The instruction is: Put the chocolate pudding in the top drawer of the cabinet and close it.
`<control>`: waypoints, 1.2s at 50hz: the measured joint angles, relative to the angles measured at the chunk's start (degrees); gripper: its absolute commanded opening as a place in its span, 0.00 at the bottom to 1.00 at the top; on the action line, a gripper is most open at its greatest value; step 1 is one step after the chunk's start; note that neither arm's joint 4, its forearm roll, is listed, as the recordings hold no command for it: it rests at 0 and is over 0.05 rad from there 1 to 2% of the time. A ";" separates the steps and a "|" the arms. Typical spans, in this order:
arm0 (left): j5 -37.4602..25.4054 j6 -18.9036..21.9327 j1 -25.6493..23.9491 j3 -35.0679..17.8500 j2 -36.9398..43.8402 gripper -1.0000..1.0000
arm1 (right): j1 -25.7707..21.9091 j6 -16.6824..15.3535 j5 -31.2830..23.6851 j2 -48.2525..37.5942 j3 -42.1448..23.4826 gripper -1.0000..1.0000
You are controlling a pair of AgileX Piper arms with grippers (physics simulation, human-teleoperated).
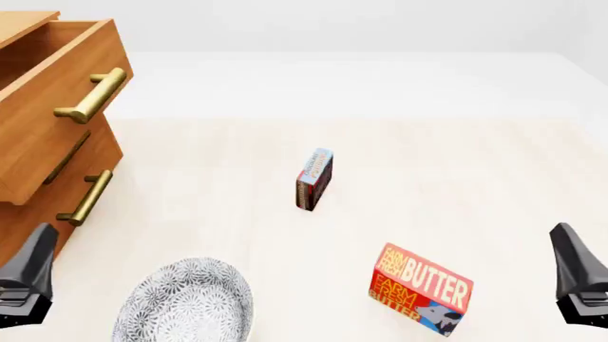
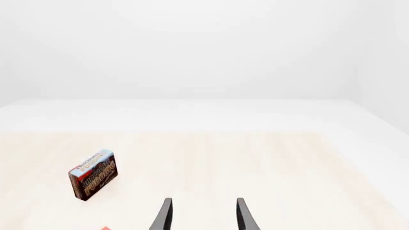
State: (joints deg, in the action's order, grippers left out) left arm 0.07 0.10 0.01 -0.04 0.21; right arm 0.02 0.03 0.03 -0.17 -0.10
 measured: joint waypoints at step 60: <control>-20.91 2.43 -4.41 -31.84 7.18 1.00 | 0.04 0.06 0.07 -0.31 -0.15 1.00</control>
State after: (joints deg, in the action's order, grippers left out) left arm -20.84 2.53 -4.40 -31.89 7.39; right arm 0.06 0.10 0.10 -0.48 -0.26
